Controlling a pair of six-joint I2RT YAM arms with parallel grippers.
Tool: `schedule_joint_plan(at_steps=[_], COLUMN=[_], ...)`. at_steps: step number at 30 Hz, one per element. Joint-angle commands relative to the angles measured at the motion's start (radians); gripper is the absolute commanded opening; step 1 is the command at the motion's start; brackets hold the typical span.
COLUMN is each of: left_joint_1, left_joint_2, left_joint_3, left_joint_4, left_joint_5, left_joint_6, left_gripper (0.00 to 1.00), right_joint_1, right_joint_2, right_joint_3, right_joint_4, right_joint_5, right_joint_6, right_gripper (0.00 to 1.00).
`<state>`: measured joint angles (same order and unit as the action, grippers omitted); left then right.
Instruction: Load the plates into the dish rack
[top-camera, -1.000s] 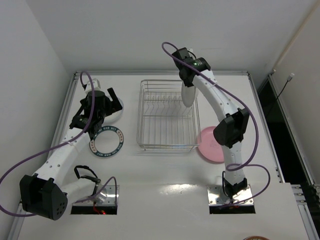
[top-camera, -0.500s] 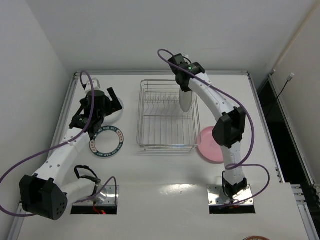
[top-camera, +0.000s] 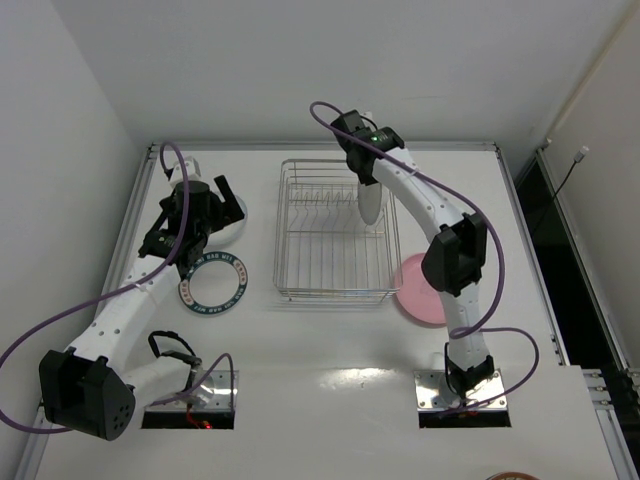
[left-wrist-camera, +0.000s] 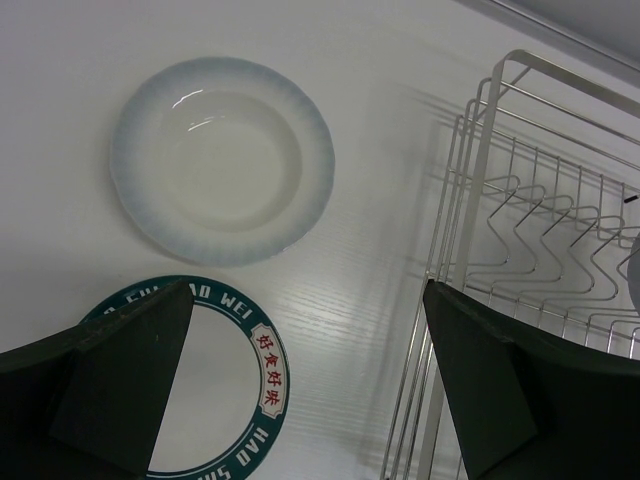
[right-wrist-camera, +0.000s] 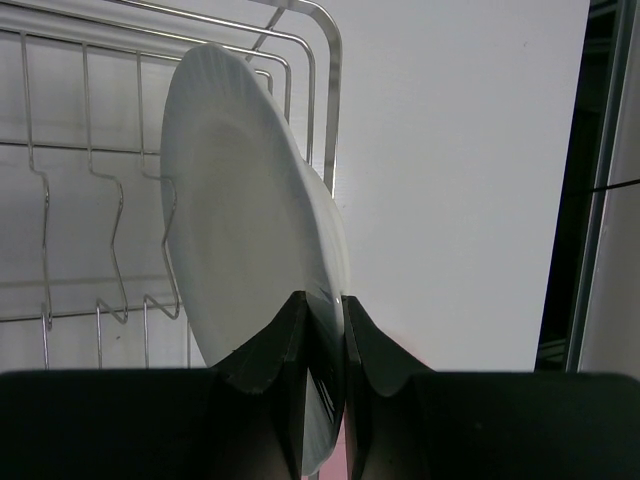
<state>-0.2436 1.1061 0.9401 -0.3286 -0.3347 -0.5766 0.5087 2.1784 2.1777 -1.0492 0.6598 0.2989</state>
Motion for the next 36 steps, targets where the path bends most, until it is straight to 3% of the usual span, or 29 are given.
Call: schedule_joint_plan(at_steps=[1,20,36], left_joint_1=[-0.010,-0.010,-0.010], left_joint_2=[-0.012,-0.012,-0.012], left_joint_3=[0.042,0.042,0.042], left_joint_4=[0.010,0.010,0.010], left_joint_5=[-0.009,-0.018,-0.018], left_joint_6=[0.009,0.009,0.009], left_gripper=[1.00,1.00,1.00], right_joint_1=[0.017,-0.002,-0.003], right_joint_2=[0.063,0.138,0.218], right_joint_3=[-0.062,-0.131,-0.070], right_joint_4=[0.029,0.101,0.025], right_joint_5=[-0.126,-0.439,-0.390], right_joint_6=[0.042,0.043,0.058], right_gripper=[0.00,0.01,0.02])
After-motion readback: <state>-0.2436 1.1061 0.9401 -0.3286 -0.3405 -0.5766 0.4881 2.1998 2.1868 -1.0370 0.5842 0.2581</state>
